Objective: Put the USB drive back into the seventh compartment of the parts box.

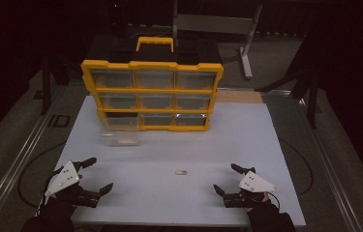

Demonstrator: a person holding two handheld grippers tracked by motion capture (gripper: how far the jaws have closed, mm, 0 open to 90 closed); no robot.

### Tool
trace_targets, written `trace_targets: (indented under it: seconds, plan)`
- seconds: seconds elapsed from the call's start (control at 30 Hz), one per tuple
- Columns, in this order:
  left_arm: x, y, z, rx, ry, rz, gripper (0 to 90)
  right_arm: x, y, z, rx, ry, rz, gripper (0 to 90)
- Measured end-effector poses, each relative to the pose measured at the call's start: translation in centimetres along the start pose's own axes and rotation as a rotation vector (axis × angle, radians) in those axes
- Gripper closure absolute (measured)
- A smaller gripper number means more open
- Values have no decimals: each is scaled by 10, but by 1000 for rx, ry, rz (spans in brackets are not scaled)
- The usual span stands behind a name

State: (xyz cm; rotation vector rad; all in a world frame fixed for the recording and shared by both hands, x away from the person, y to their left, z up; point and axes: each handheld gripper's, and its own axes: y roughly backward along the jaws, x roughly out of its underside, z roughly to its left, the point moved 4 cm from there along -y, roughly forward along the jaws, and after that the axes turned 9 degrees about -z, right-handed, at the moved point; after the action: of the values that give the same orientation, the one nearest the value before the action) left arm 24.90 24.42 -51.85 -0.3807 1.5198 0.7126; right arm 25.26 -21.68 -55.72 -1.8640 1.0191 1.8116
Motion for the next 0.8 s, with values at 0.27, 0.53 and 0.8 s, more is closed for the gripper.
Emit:
trace_targets:
  seconds: [0.27, 0.53, 0.8]
  plan:
    - [-24, -5, 0, 27, -31, 10, 5, -1, 0, 2, 3, -5, 0, 78]
    - [-36, -14, 1, 47, -51, 30, 5, -1, -2, 4, -22, 2, 0, 79]
    - [-52, -28, 1, 94, -72, 56, 5, -2, -2, 4, -23, -6, -5, 79]
